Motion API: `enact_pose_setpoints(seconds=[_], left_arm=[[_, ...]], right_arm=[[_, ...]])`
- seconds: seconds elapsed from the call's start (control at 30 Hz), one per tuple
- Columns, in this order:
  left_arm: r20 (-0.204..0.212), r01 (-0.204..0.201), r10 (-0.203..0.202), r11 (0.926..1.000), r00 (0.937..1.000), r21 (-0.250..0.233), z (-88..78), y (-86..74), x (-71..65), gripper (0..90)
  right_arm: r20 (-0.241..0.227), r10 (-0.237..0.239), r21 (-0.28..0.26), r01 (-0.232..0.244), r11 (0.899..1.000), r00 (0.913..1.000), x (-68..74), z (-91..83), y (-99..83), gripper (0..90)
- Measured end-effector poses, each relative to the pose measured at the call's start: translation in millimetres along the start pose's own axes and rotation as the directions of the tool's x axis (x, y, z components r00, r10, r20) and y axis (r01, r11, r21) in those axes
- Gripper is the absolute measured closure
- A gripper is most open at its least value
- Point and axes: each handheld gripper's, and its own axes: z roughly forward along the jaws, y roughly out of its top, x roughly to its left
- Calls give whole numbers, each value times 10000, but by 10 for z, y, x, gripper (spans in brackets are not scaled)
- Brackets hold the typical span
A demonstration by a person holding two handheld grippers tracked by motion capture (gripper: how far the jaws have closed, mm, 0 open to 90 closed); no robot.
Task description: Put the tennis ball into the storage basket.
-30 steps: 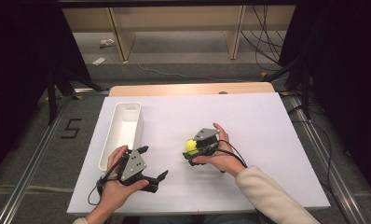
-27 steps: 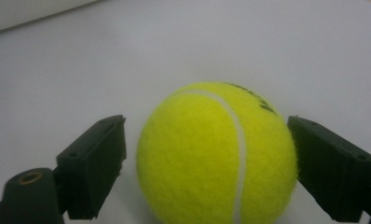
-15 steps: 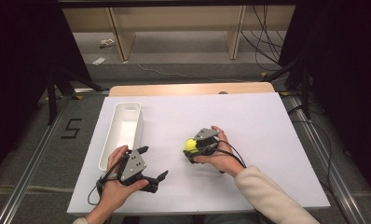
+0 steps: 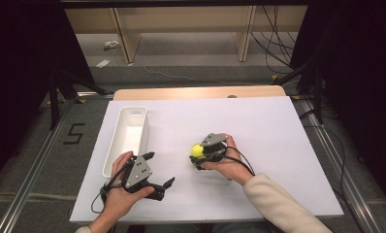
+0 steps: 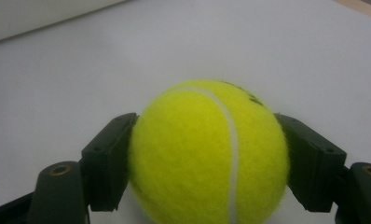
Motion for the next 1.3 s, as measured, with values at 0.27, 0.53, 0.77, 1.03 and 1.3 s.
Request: enact_pose_setpoints(seconds=[0.27, 0.53, 0.77, 1.03, 1.3], left_arm=[[-1, -5, 5, 10000, 10000, -4, -2, 1, 0, 0], [19, 17, -17, 10000, 10000, 0, -2, 0, -3, 0], [12, 21, -21, 10000, 10000, 3, -5, 2, -3, 0], [17, 23, -23, 10000, 10000, -3, -4, 0, 0, 0], [12, 15, -15, 10000, 10000, -1, -7, 1, -1, 0]], right_arm=[[-102, 28, -246, -30, 9997, 9999, 5, -22, 34, 265], [-140, 205, -338, -210, 9992, 9997, -11, -48, 55, 266], [-99, 268, -483, -273, 9985, 9996, -19, -73, 81, 267], [-18, 261, -634, -262, 9976, 9997, -22, -101, 114, 267], [-1, 265, -813, -264, 9963, 9996, 0, -136, 156, 268]])
